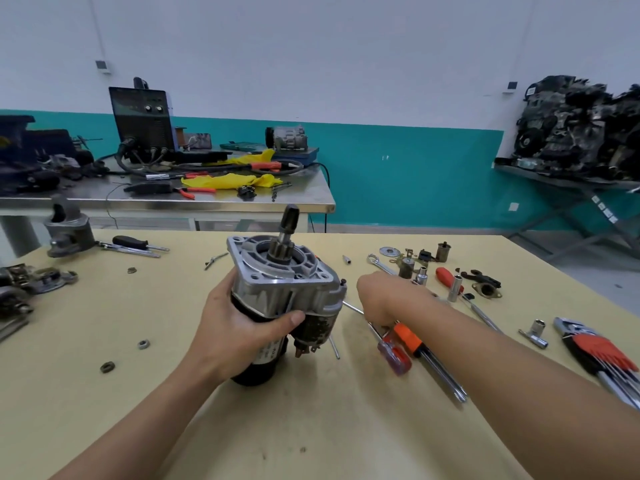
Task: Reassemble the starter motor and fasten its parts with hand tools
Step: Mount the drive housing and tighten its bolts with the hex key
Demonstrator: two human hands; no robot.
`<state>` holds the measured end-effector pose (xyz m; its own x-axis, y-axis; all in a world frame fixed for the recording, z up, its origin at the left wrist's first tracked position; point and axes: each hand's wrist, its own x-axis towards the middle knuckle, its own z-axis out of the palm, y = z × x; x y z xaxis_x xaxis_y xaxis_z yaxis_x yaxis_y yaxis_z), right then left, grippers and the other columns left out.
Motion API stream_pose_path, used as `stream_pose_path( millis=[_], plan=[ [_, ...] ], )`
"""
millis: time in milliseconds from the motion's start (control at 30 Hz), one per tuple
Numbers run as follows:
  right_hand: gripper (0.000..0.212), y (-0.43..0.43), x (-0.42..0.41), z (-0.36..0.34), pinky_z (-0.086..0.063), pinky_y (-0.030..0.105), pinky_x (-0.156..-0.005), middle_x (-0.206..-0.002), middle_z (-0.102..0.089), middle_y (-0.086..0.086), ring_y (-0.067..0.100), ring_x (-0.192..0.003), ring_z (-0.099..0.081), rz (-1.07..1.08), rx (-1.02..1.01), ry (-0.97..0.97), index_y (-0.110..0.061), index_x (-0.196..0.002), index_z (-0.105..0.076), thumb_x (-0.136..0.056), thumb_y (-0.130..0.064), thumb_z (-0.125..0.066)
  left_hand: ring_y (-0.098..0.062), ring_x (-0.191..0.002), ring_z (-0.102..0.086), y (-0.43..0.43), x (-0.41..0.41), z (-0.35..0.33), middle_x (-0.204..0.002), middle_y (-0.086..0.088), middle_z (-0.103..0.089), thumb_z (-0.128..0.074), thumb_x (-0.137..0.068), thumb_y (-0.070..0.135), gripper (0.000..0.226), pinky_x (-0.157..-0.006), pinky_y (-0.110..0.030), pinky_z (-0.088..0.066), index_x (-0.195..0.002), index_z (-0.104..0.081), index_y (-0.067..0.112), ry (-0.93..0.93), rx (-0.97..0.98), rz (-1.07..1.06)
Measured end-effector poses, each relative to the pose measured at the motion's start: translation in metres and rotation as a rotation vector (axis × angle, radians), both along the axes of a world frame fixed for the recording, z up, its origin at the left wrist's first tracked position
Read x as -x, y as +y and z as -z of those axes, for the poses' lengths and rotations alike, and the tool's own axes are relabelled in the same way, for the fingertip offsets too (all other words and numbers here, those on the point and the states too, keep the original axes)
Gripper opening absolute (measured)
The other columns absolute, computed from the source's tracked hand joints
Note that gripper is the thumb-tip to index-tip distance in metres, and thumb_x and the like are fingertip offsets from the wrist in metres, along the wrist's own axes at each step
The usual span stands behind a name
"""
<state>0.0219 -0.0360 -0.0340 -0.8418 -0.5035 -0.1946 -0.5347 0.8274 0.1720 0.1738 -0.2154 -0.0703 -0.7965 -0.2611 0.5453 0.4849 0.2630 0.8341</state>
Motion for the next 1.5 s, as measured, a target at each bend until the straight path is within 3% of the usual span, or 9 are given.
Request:
stream_pose_path(
  millis=[233,333,433,533,633,800,867,1067,1500],
  plan=[
    [0.011,0.008,0.000,0.003,-0.043,0.029,-0.052,-0.080,-0.053,0.006,0.023,-0.073,-0.058,-0.006,-0.010,0.037,-0.008,-0.091,-0.056,-0.086,0.000,-0.062,-0.003,-0.102,-0.069,0.000,0.000,0.000,-0.108,0.014,-0.075,-0.086,-0.057,0.036,0.058,-0.078,-0.011,-0.052,-0.111,-0.067,0.026,0.013,0.016,0.000],
    [0.014,0.016,0.008,-0.012,-0.048,0.033,-0.055,-0.080,-0.054,0.008,0.023,-0.069,-0.057,0.032,0.215,0.035,-0.007,-0.081,-0.052,-0.091,0.002,-0.051,-0.008,-0.106,-0.069,-0.002,0.001,0.001,-0.112,0.011,-0.074,-0.086,-0.058,0.037,0.063,-0.082,-0.015,-0.054,-0.116,-0.066,0.022,-0.004,0.027,0.015],
    [0.019,0.027,0.011,-0.038,-0.053,0.030,-0.063,-0.095,-0.066,0.003,0.018,-0.082,-0.066,0.022,0.556,-0.010,-0.014,-0.098,-0.066,-0.095,-0.005,-0.050,-0.010,-0.108,-0.068,-0.005,0.002,0.003,-0.114,0.010,-0.074,-0.085,-0.060,0.040,0.066,-0.083,-0.017,-0.054,-0.119,-0.065,0.020,-0.009,0.046,0.016],
    [0.035,0.034,-0.006,-0.064,-0.038,0.020,-0.045,-0.062,-0.061,-0.004,0.008,-0.050,-0.049,0.018,1.021,-0.299,-0.020,-0.074,-0.074,-0.093,-0.004,-0.050,-0.010,-0.109,-0.068,-0.006,0.003,0.003,-0.115,0.008,-0.073,-0.085,-0.062,0.042,0.066,-0.085,-0.017,-0.053,-0.120,-0.065,0.019,-0.005,0.062,0.020],
    [0.036,0.037,-0.024,-0.082,-0.040,0.023,-0.046,-0.059,-0.058,0.007,0.017,-0.056,-0.049,-0.082,1.424,-0.684,-0.008,-0.069,-0.075,-0.088,-0.003,-0.046,-0.012,-0.111,-0.067,-0.007,0.003,0.002,-0.116,0.007,-0.073,-0.084,-0.064,0.040,0.062,-0.086,-0.017,-0.053,-0.120,-0.065,0.020,0.001,0.062,0.046],
    [0.029,0.041,-0.036,-0.090,-0.053,0.022,-0.057,-0.086,-0.076,0.009,0.021,-0.072,-0.071,-0.482,1.439,-1.166,-0.010,-0.092,-0.079,-0.072,-0.006,-0.059,-0.014,-0.111,-0.067,-0.008,0.005,0.000,-0.117,0.004,-0.073,-0.083,-0.067,0.037,0.058,-0.086,-0.018,-0.053,-0.119,-0.065,0.019,0.000,0.067,0.083],
    [0.025,0.037,-0.037,-0.086,-0.056,0.021,-0.057,-0.086,-0.077,0.007,0.021,-0.072,-0.073,-0.557,1.502,-1.072,-0.012,-0.093,-0.080,-0.073,0.001,-0.071,-0.016,-0.113,-0.067,-0.008,0.006,0.000,-0.119,0.002,-0.072,-0.083,-0.068,0.034,0.058,-0.088,-0.020,-0.053,-0.120,-0.065,0.018,0.008,0.062,0.093],
    [0.014,0.006,-0.045,-0.070,-0.042,0.020,-0.049,-0.064,-0.069,0.001,0.013,-0.053,-0.055,-0.632,1.689,-0.678,-0.020,-0.086,-0.079,-0.084,-0.033,-0.073,-0.017,-0.115,-0.066,-0.010,0.008,0.000,-0.121,0.001,-0.071,-0.083,-0.068,0.035,0.060,-0.090,-0.022,-0.053,-0.123,-0.063,0.020,-0.004,0.072,0.109],
    [0.023,0.014,-0.055,-0.064,-0.040,0.019,-0.055,-0.061,-0.060,-0.002,0.012,-0.058,-0.049,-0.677,1.553,-0.566,-0.015,-0.091,-0.066,-0.098,-0.016,-0.044,-0.020,-0.113,-0.067,-0.007,0.009,-0.002,-0.119,-0.002,-0.072,-0.084,-0.069,0.029,0.054,-0.089,-0.020,-0.052,-0.119,-0.066,0.021,0.006,0.079,0.140]
  ],
)
